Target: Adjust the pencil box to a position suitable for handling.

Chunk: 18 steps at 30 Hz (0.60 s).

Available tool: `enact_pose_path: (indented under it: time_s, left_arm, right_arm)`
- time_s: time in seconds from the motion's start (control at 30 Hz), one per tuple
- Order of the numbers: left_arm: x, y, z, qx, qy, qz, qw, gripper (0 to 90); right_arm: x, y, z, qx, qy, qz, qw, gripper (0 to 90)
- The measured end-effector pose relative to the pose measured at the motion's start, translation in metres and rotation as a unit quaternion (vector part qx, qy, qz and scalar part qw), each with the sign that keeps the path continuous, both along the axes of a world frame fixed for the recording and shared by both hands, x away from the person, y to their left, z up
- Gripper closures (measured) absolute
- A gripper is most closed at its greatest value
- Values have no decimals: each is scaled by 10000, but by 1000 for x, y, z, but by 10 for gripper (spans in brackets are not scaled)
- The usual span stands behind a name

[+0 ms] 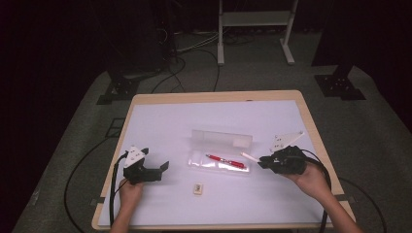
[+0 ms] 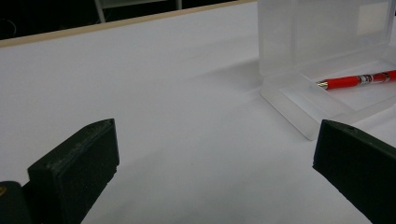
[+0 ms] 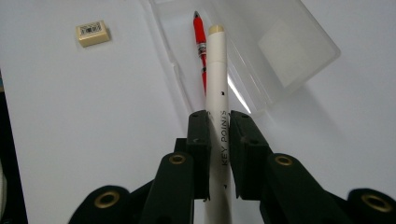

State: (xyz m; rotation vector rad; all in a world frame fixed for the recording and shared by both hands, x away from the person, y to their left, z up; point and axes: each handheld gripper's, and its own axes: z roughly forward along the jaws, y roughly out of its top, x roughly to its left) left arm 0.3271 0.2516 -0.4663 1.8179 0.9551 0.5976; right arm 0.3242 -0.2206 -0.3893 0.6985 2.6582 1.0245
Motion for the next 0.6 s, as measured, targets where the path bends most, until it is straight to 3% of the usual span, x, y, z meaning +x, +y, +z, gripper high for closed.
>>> enact_pose_path:
  time_s: [0.6]
  left_arm:
    - [0, 0, 0, -4, 1, -8, 10000, 0]
  right_arm:
    - [13, 31, -3, -13, 99, 302, 9995, 782]
